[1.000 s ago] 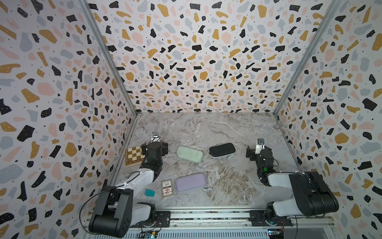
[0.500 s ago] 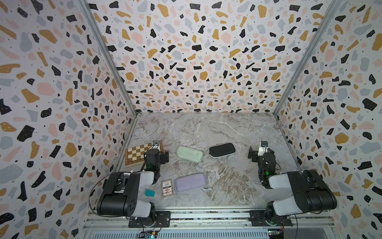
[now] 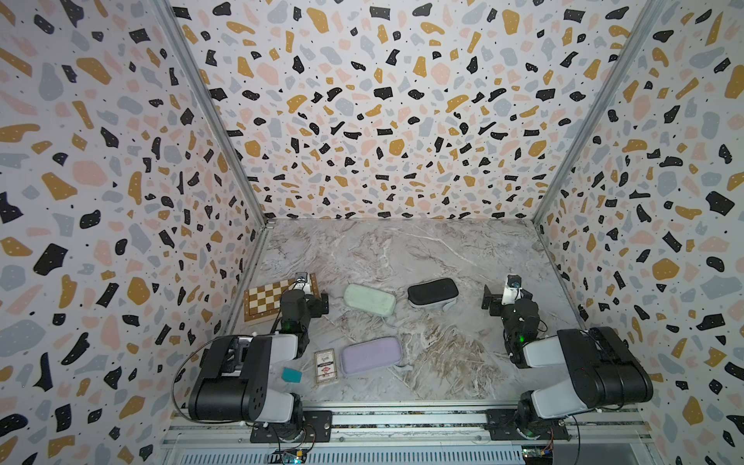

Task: Put umbrellas into zippered umbrella sleeves
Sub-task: Reset both arms

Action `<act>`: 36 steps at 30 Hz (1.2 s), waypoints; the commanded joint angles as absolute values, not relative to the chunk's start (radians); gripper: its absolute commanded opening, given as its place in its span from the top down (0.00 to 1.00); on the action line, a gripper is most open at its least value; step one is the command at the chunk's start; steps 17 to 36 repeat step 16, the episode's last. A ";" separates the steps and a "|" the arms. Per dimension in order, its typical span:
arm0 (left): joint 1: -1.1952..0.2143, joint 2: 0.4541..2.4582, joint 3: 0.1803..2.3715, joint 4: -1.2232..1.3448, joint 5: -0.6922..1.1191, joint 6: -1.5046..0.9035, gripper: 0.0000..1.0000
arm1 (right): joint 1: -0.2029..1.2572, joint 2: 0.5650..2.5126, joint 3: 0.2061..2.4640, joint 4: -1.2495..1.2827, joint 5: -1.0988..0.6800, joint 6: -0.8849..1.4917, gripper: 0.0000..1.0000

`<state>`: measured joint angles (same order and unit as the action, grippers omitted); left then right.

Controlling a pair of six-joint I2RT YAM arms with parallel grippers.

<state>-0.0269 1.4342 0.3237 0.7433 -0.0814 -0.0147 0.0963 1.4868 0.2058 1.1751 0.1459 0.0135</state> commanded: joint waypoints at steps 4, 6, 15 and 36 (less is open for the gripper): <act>-0.020 1.420 0.347 0.777 -0.063 -0.019 0.01 | 0.095 1.477 0.199 1.212 0.127 0.008 0.00; -0.020 1.421 0.347 0.778 -0.063 -0.019 0.01 | 0.094 1.477 0.199 1.214 0.127 0.005 0.01; -0.020 1.420 0.345 0.779 -0.062 -0.018 0.01 | 0.093 1.476 0.203 1.206 0.119 0.004 0.00; -0.020 1.420 0.345 0.779 -0.063 -0.019 0.01 | 0.092 1.476 0.200 1.210 0.118 0.004 0.00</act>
